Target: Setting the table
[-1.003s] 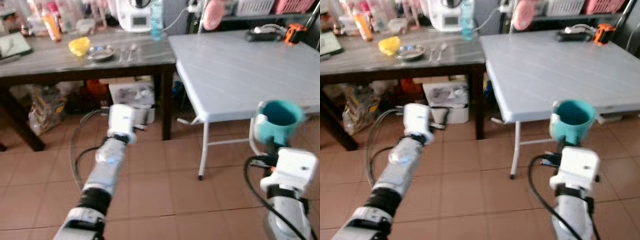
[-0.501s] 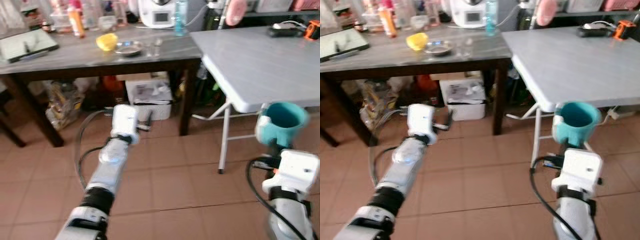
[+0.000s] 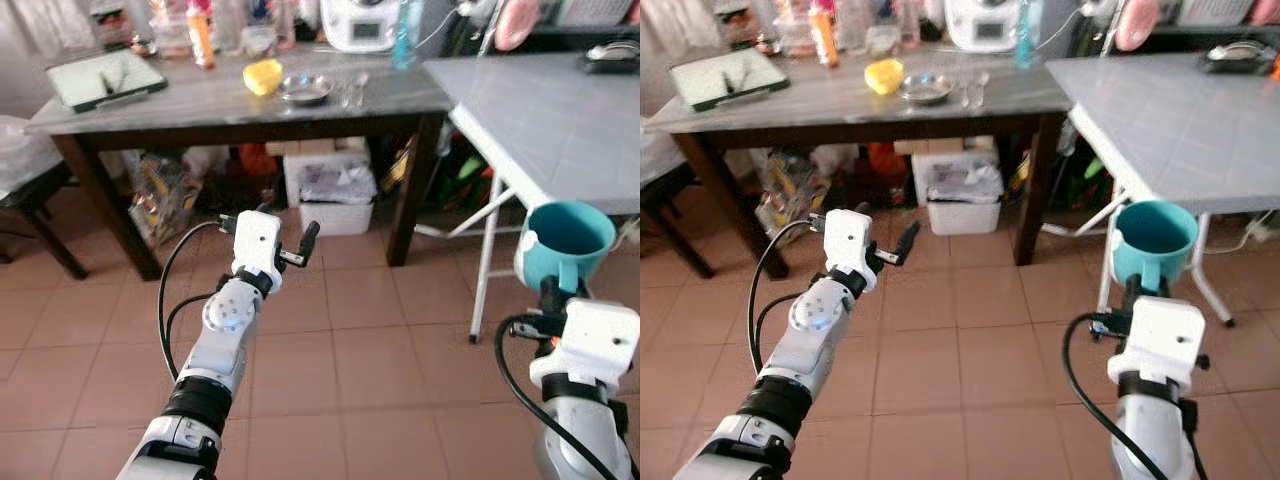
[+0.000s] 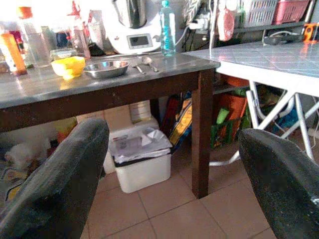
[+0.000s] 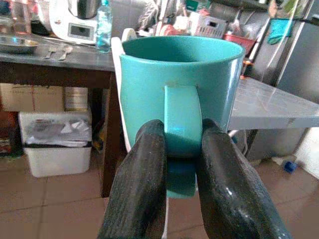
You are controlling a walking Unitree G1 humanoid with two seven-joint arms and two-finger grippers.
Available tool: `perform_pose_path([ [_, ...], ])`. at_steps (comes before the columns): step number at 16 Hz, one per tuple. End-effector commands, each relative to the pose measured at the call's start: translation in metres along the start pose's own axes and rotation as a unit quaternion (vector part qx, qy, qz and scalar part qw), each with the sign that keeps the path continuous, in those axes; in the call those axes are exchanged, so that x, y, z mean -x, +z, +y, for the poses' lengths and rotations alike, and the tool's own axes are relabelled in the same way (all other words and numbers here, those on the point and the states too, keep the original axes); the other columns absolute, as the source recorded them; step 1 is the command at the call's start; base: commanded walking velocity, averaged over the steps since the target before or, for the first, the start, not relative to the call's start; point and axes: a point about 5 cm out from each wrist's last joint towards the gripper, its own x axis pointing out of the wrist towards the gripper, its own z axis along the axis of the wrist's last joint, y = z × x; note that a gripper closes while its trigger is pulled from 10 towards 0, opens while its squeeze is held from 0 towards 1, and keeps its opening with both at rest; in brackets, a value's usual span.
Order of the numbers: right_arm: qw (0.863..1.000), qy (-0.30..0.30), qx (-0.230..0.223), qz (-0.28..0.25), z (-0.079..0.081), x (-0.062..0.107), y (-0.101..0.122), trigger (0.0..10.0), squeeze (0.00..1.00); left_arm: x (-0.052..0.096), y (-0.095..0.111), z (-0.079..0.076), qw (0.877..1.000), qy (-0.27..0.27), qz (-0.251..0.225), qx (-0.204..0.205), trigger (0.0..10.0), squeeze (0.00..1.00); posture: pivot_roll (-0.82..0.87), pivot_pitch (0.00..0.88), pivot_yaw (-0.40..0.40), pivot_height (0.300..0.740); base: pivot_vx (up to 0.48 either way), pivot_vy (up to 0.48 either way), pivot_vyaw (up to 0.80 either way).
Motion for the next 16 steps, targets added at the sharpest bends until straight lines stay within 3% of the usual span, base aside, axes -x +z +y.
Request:
perform_pose_path([
  [1, 1.000, -0.007, 0.003, -0.005, -0.0032, 0.0000, 0.0023, 10.0, 0.00, -0.0019, 0.0041, -0.0025, 1.000, -0.006, -0.009, 0.003, 10.0, 0.00, -0.06, 0.062, 0.037, 0.740, 0.315, 0.000, 0.00],
  [16, 1.000, -0.001, 0.013, -0.011, -0.0011, -0.0017, 0.0041, 10.0, 0.00, -0.0013, 0.0019, -0.0097, 1.000, -0.021, -0.007, 0.005, 10.0, 0.00, -0.07, 0.060, 0.038, 0.740, 0.351, 0.000, 0.00],
])
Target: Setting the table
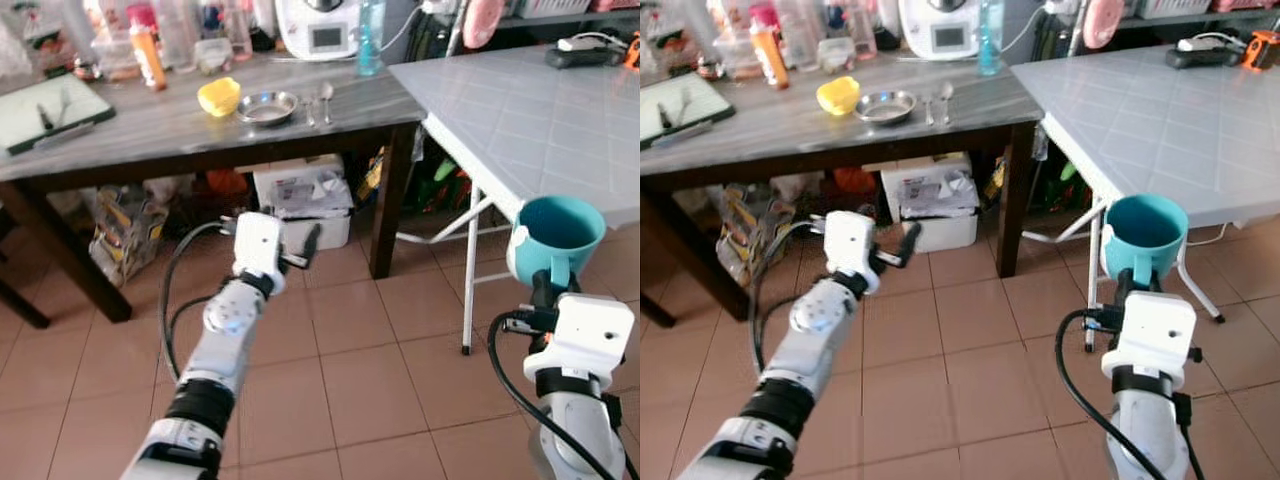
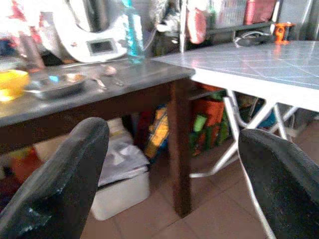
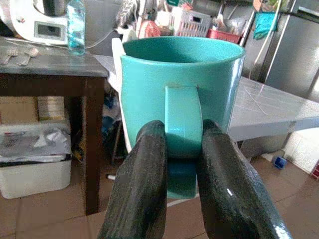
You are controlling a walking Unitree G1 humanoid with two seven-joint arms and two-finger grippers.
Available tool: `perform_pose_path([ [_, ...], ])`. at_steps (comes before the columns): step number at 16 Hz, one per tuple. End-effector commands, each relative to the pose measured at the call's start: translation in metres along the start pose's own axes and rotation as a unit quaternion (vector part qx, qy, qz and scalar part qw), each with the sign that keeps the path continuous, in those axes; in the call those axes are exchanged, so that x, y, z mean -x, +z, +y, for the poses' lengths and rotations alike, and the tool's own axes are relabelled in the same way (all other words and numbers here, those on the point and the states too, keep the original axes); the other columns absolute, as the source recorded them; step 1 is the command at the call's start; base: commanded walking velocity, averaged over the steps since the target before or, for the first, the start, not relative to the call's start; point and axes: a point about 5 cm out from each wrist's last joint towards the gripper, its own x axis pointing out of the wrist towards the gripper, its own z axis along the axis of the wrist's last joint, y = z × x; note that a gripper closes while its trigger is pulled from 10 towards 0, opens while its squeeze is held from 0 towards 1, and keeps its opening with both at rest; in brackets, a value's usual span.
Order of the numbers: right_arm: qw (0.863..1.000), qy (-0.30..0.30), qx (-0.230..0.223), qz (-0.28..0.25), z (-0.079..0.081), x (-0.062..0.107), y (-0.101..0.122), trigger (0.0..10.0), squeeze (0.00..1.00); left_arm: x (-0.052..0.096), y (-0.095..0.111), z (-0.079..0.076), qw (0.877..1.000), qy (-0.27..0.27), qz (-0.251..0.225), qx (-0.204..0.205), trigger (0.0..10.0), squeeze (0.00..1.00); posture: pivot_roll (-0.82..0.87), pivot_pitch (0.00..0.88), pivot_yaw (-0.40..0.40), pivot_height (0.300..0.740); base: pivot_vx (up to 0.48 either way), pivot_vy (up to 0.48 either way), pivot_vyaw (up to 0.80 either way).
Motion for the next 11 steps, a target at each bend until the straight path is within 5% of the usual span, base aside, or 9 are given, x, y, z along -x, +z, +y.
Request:
perform_pose_path([
  [1, 1.000, -0.005, 0.002, -0.012, -0.0010, -0.0003, 0.0048, 10.0, 0.00, -0.0006, 0.0044, 0.0034, 1.000, -0.001, -0.008, -0.009, 10.0, 0.00, -0.07, 0.061, 0.039, 0.740, 0.364, 0.000, 0.00],
  [8, 1.000, -0.004, 0.003, -0.010, -0.0004, 0.0005, 0.0043, 10.0, 0.00, -0.0006, 0.0036, 0.0011, 1.000, -0.006, -0.005, -0.010, 10.0, 0.00, -0.07, 0.063, 0.039, 0.740, 0.363, 0.000, 0.00],
  [11, 1.000, -0.002, 0.003, -0.009, 0.0014, 0.0004, 0.0039, 10.0, 0.00, -0.0009, 0.0033, -0.0004, 1.000, -0.011, -0.004, -0.011, 10.0, 0.00, -0.07, 0.063, 0.040, 0.740, 0.363, 0.000, 0.56],
])
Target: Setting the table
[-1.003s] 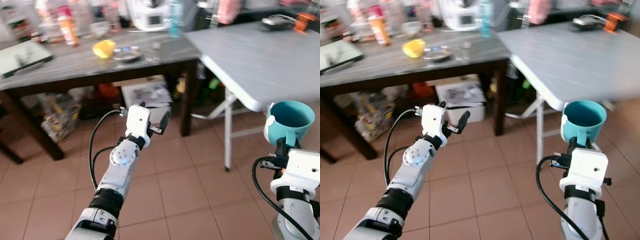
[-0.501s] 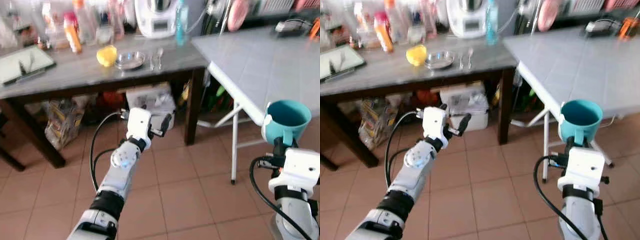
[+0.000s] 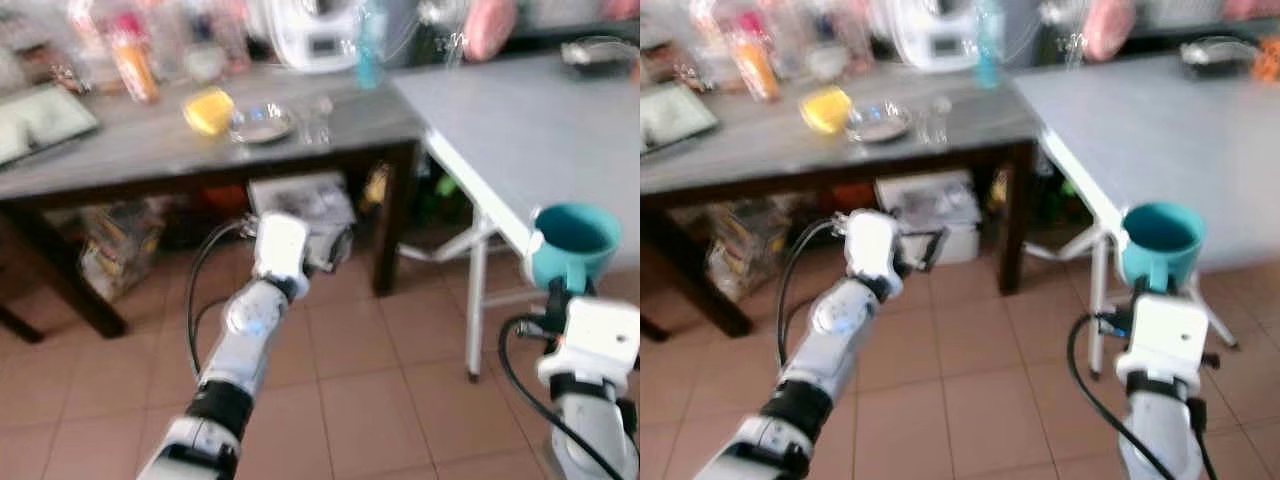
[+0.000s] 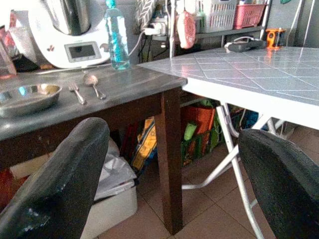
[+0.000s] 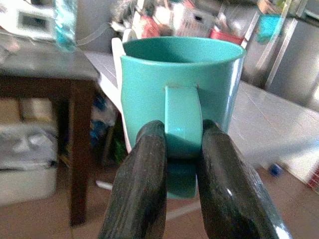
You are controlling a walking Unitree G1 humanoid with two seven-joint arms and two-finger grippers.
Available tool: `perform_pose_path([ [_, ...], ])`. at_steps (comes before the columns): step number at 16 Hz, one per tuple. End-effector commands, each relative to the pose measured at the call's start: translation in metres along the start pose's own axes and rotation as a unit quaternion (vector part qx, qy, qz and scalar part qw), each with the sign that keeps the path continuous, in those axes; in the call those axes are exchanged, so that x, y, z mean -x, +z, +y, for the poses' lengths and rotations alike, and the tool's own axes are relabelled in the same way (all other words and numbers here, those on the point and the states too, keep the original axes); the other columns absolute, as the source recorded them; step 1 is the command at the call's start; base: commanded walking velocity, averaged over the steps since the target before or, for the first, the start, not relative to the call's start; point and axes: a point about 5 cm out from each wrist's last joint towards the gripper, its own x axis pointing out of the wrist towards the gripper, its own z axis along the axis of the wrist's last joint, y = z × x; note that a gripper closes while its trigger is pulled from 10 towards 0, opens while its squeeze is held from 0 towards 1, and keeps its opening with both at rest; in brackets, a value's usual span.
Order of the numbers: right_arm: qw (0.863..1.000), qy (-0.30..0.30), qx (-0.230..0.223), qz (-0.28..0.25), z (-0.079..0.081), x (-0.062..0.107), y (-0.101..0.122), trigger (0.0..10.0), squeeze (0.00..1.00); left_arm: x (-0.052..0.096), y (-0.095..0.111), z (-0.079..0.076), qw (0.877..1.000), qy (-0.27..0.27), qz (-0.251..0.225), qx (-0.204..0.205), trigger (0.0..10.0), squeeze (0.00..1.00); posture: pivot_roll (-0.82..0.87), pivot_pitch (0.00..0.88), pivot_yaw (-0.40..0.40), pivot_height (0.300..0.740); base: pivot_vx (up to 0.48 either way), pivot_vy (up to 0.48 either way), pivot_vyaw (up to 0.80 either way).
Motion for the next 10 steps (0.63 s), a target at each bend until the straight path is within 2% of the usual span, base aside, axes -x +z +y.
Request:
perform_pose_path([
  [1, 1.000, 0.008, -0.010, -0.016, 0.0068, -0.0001, 0.0073, 10.0, 0.00, 0.0052, -0.0008, 0.0163, 1.000, 0.017, 0.004, -0.011, 10.0, 0.00, -0.07, 0.060, 0.042, 0.740, 0.364, 0.000, 0.69],
  [8, 1.000, 0.007, -0.010, -0.016, 0.0063, 0.0000, 0.0074, 10.0, 0.00, 0.0046, -0.0018, 0.0128, 1.000, 0.012, 0.005, -0.010, 10.0, 0.00, -0.07, 0.062, 0.042, 0.740, 0.363, 0.000, 0.46],
  [10, 1.000, 0.006, -0.011, -0.015, 0.0066, 0.0001, 0.0072, 10.0, 0.00, 0.0047, -0.0022, 0.0115, 1.000, 0.010, 0.006, -0.009, 10.0, 0.00, -0.07, 0.062, 0.042, 0.740, 0.366, 0.000, 0.00],
])
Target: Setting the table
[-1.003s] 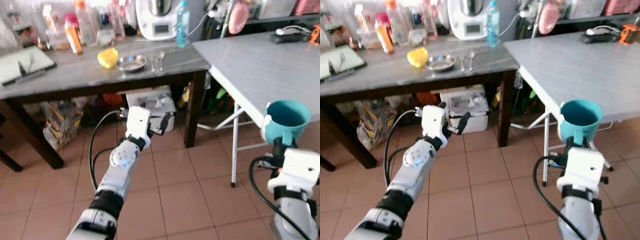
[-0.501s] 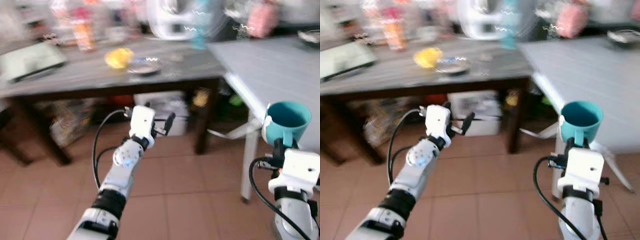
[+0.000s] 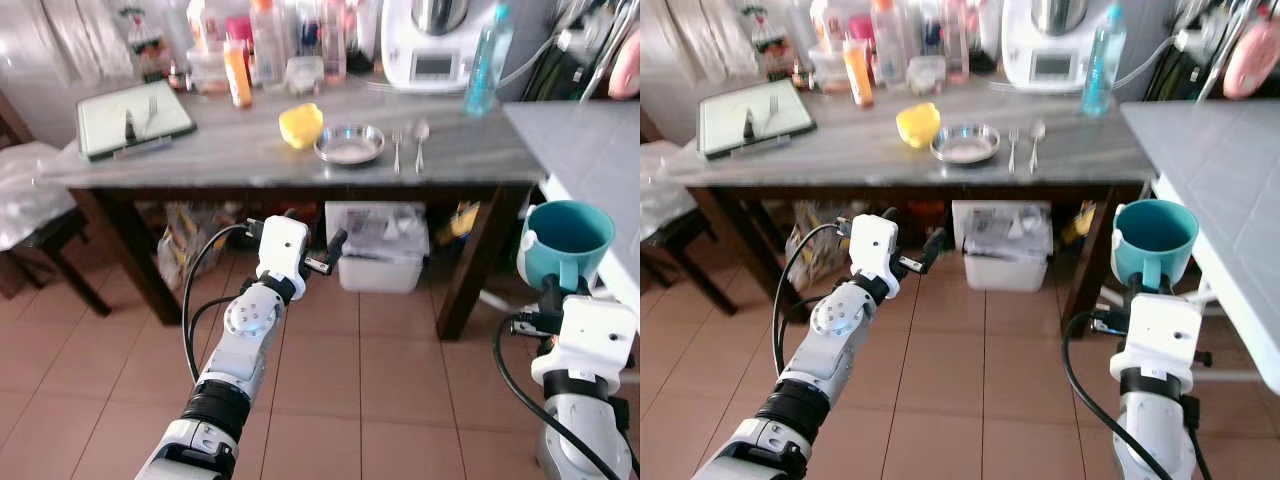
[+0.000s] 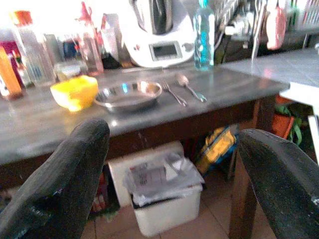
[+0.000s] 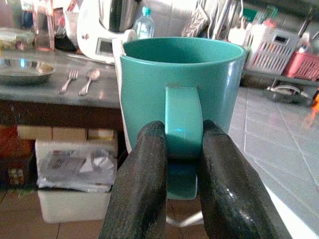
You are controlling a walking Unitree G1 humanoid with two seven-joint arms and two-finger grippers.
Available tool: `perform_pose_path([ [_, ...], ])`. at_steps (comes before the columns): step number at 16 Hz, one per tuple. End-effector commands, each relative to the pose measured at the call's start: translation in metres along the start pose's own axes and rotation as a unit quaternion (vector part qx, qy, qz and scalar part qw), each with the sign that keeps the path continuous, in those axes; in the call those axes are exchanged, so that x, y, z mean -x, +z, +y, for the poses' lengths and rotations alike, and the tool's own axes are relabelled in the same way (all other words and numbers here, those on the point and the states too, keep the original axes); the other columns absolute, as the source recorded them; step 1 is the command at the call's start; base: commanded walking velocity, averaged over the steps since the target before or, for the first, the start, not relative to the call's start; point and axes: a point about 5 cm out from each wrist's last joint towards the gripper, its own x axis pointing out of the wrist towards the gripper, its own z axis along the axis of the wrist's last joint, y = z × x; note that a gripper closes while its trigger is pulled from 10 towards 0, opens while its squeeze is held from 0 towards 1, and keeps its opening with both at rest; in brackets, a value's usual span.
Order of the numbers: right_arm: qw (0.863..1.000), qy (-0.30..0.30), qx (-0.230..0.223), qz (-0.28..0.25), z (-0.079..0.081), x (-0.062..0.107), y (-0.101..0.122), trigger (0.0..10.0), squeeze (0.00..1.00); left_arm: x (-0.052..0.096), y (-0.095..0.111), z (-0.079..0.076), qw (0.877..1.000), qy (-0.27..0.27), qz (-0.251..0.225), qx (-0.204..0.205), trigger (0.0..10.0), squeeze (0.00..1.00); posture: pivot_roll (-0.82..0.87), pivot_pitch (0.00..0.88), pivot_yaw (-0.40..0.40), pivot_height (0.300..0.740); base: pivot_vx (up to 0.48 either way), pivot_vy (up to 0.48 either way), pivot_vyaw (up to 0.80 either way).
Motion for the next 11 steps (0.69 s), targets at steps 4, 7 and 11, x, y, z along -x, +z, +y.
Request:
perform_pose_path([
  [4, 1.000, 0.001, -0.007, -0.014, 0.0026, 0.0001, 0.0069, 10.0, 0.00, 0.0022, -0.0001, 0.0063, 1.000, 0.004, 0.001, -0.007, 10.0, 0.00, -0.07, 0.064, 0.041, 0.740, 0.385, 0.000, 0.00],
  [7, 1.000, -0.001, -0.011, -0.013, 0.0024, 0.0000, 0.0065, 10.0, 0.00, 0.0021, -0.0001, 0.0056, 1.000, 0.002, 0.001, -0.007, 10.0, 0.00, -0.07, 0.063, 0.042, 0.740, 0.396, 0.000, 0.00],
  [11, 1.000, -0.003, -0.015, -0.012, 0.0039, 0.0004, 0.0067, 10.0, 0.00, 0.0026, -0.0005, 0.0051, 1.000, -0.001, 0.002, -0.008, 10.0, 0.00, -0.07, 0.065, 0.045, 0.740, 0.398, 0.000, 0.00],
])
